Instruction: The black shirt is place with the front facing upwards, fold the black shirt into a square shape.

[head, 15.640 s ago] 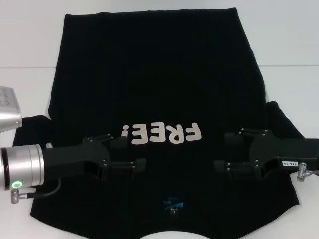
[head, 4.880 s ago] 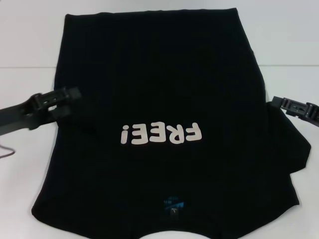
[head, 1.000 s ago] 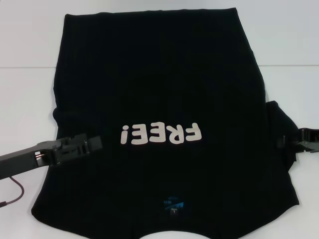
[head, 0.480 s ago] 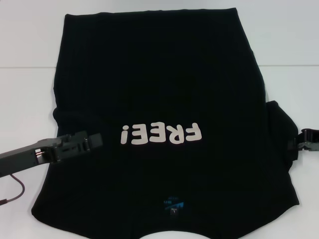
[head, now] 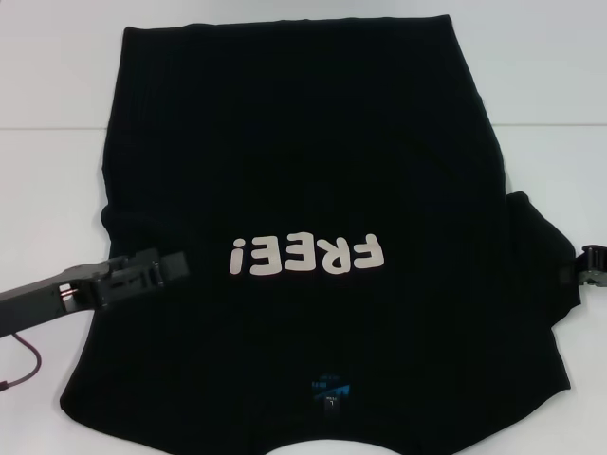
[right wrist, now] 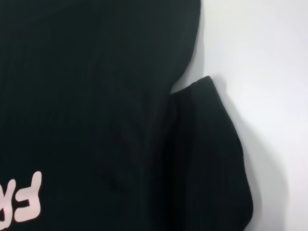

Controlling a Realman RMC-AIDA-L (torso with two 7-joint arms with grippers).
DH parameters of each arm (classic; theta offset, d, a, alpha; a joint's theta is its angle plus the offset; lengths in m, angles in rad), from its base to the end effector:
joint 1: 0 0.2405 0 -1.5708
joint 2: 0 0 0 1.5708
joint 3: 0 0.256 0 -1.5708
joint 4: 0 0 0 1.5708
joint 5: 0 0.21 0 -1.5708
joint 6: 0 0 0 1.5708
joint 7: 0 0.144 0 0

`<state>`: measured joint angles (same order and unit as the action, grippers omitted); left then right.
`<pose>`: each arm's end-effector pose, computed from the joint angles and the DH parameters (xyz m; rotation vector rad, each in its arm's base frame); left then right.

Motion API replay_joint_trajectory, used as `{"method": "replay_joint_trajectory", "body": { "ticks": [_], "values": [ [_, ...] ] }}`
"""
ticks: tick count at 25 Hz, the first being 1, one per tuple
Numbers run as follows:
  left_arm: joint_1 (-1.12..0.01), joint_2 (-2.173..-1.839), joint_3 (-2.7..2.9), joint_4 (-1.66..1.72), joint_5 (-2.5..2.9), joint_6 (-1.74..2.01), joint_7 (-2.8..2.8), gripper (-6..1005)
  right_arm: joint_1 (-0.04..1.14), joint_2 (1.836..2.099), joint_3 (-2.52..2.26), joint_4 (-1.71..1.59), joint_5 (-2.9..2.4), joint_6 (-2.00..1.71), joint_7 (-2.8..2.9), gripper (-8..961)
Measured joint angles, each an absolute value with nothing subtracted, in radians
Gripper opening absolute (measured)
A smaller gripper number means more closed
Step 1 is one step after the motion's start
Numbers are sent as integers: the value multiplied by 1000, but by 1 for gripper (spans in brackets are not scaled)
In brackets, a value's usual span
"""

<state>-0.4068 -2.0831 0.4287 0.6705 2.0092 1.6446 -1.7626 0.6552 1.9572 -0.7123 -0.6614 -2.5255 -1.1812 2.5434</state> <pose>-0.3078 0.2958 0.0331 -2.3385 -1.3084 -0.9818 0.3267 0.3878 0.0474 -1.9482 1.7536 0.1111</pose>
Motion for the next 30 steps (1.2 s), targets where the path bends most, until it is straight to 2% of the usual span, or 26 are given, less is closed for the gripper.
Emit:
{"method": "replay_joint_trajectory", "body": {
  "ticks": [9, 19, 30],
  "values": [
    [-395, -2083, 398, 671, 2009, 1655, -1774, 750, 602, 1950, -661, -742, -2524, -1195, 2542, 23],
    [-393, -2077, 356, 670, 2010, 1676, -1776, 743, 594, 1920, -613, -775, -2525, -1205, 2542, 22],
    [-392, -2076, 323, 670, 1993, 1706, -1778, 734, 600, 1916, -572, -806, -2517, -1242, 2545, 23]
  ]
}}
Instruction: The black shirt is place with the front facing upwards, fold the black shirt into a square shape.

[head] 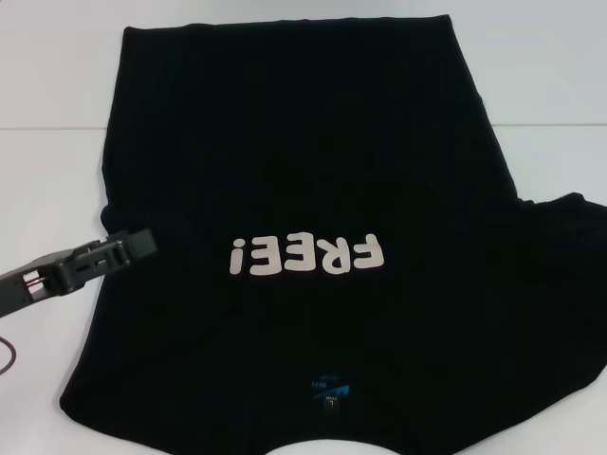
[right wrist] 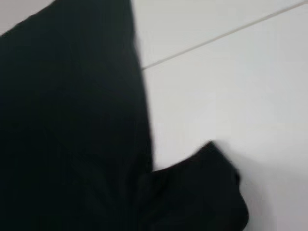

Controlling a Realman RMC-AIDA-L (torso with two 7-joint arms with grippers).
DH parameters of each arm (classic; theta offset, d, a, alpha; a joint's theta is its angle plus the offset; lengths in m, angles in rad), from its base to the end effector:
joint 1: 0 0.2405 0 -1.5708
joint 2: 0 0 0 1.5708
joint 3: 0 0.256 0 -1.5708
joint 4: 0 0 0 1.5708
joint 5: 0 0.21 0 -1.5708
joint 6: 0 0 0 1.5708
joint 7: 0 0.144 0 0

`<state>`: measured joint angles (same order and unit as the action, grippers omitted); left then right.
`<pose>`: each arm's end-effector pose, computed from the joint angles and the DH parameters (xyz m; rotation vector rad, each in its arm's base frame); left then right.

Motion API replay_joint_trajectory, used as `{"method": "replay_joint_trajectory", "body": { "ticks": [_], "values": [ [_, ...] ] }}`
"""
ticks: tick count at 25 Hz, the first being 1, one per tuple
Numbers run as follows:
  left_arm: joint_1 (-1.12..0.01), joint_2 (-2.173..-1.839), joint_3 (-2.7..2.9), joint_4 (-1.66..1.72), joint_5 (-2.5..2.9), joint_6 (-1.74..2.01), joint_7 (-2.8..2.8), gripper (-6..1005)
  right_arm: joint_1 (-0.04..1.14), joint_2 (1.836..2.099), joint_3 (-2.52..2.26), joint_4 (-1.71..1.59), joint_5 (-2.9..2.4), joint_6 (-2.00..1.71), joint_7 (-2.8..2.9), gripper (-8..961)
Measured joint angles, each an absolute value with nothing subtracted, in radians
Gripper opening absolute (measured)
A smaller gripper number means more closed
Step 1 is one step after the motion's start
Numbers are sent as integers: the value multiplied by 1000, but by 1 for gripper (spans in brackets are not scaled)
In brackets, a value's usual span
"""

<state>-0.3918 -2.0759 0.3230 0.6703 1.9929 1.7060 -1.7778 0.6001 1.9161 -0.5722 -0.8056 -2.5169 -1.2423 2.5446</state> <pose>-0.3136 0.2880 0.0509 -2.2462 -1.3171 -1.0998 0.3411 0.3857 0.1119 -1.8047 1.7093 0.2535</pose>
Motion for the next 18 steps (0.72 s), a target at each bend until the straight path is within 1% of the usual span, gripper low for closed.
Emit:
{"method": "replay_joint_trajectory", "body": {
  "ticks": [4, 10, 18],
  "values": [
    [-391, -2075, 319, 670, 1987, 1708, -1778, 732, 624, 1927, -571, -807, -2486, -1331, 2536, 24],
    [-391, -2075, 319, 670, 1975, 1705, -1779, 727, 698, 1963, -614, -807, -2484, -1428, 2531, 28],
    [-391, -2075, 319, 670, 1968, 1699, -1781, 721, 791, 2003, -776, -745, -2490, -1351, 2526, 33]
  ]
}}
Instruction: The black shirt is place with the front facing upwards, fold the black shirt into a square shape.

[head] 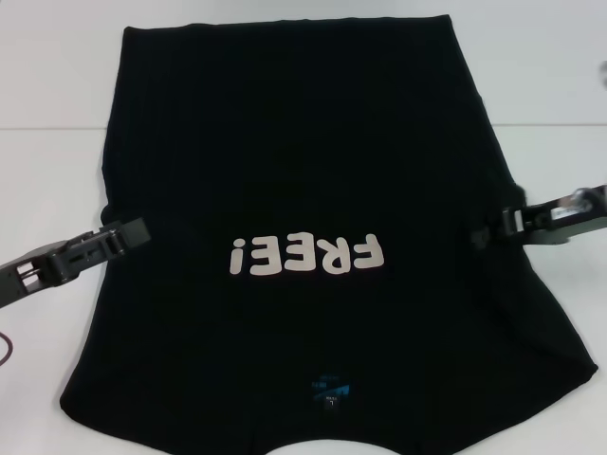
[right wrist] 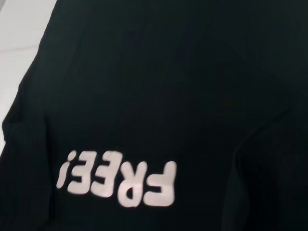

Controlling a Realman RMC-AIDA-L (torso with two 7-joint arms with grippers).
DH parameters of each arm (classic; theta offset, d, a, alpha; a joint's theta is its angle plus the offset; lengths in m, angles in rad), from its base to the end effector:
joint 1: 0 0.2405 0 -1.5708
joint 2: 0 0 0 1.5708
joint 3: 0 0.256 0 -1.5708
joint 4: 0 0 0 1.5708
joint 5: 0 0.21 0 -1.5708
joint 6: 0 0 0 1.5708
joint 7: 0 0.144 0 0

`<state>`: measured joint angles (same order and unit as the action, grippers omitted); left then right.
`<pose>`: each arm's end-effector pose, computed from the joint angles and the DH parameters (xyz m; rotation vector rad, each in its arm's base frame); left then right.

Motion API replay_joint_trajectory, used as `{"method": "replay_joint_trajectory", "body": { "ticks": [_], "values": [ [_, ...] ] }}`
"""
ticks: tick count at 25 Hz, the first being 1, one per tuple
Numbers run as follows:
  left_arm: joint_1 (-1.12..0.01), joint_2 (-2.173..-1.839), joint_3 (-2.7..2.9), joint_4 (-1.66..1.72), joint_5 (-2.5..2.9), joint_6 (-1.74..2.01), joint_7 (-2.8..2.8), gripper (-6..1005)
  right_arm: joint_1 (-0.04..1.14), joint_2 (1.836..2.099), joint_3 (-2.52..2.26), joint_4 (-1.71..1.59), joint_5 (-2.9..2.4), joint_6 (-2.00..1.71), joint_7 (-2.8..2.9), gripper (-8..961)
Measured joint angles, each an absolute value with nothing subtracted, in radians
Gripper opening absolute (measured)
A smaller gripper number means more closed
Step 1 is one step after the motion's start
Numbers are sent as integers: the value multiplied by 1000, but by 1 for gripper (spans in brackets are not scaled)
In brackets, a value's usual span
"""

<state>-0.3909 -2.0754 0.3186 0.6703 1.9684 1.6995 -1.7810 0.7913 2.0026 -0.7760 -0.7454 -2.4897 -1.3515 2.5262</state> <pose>-0.3135 0.2900 0.0543 -2.2185 -1.3077 -1.1248 0.2406 0.4114 0.0261 -2.2787 1.6149 0.1045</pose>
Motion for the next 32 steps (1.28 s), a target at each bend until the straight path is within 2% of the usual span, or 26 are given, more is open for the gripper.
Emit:
{"method": "replay_joint_trajectory", "body": {
  "ticks": [4, 8, 14, 17, 25, 28, 32],
  "values": [
    [-389, -2075, 312, 670, 1968, 1698, -1781, 718, 819, 2007, -789, -695, -2485, -1333, 2503, 36],
    [-385, -2066, 306, 671, 1970, 1706, -1806, 715, 820, 1995, -786, -670, -2483, -1334, 2502, 122],
    [-354, -2004, 317, 679, 2033, 1763, -2014, 711, 790, 1970, -713, -680, -2415, -1338, 2485, 252],
    [-326, -1980, 312, 710, 2106, 1816, -2152, 708, 780, 1955, -700, -685, -2369, -1339, 2480, 371],
    [-273, -1991, 304, 761, 2223, 1809, -2309, 702, 777, 1944, -701, -686, -2343, -1343, 2474, 711],
    [-263, -1994, 304, 761, 2245, 1777, -2307, 700, 777, 1944, -704, -686, -2343, -1345, 2464, 759],
    [-268, -1996, 309, 755, 2301, 1734, -2302, 697, 772, 1947, -705, -684, -2342, -1351, 2455, 758]
  ]
}}
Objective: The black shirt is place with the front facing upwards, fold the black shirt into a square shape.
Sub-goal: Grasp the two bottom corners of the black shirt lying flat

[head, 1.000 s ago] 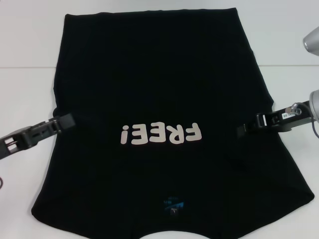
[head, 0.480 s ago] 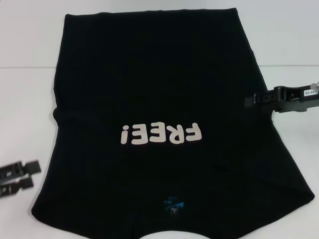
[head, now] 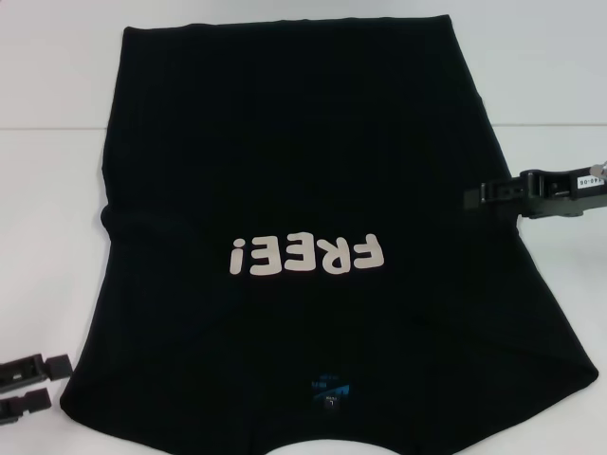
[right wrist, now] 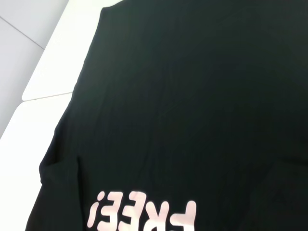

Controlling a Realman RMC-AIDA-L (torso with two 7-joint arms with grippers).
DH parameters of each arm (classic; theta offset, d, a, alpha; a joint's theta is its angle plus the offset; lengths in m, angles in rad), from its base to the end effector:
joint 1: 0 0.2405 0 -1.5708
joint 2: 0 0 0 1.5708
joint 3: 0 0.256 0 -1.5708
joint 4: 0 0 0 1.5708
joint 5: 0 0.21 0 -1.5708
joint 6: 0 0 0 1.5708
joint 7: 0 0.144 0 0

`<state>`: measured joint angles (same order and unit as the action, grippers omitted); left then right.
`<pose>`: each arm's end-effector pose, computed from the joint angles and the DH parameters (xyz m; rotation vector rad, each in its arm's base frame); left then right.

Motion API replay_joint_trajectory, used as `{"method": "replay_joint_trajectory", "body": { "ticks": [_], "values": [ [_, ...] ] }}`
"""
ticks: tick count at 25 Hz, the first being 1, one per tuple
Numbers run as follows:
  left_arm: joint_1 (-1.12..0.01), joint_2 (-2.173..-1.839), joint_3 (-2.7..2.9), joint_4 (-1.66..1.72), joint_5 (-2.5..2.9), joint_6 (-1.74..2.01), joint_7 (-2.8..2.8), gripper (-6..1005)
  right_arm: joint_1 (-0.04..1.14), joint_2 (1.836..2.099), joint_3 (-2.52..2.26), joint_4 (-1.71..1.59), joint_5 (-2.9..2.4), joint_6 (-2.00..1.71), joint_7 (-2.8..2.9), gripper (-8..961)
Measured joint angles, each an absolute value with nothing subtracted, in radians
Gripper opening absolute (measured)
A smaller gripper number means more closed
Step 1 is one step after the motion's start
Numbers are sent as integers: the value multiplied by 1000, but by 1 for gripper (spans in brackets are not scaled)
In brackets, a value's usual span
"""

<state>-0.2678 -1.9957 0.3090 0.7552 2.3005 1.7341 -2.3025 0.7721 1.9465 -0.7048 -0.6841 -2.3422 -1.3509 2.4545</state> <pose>-0.3794 0.2273 0.0740 -1.8815 -2.1121 -0.7270 0.2466 0.4165 0.0488 -2.2540 1.6408 0.3331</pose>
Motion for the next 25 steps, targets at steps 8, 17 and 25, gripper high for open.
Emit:
{"method": "replay_joint_trajectory", "body": {
  "ticks": [8, 17, 25],
  "values": [
    [-272, -2008, 313, 749, 2321, 1664, -2302, 691, 754, 1951, -700, -686, -2342, -1352, 2454, 759],
    [-282, -2018, 326, 745, 2333, 1629, -2303, 685, 744, 1951, -698, -687, -2342, -1357, 2454, 758],
    [-307, -2018, 358, 700, 2335, 1598, -2304, 679, 738, 1950, -698, -686, -2342, -1360, 2454, 759]
  ]
}}
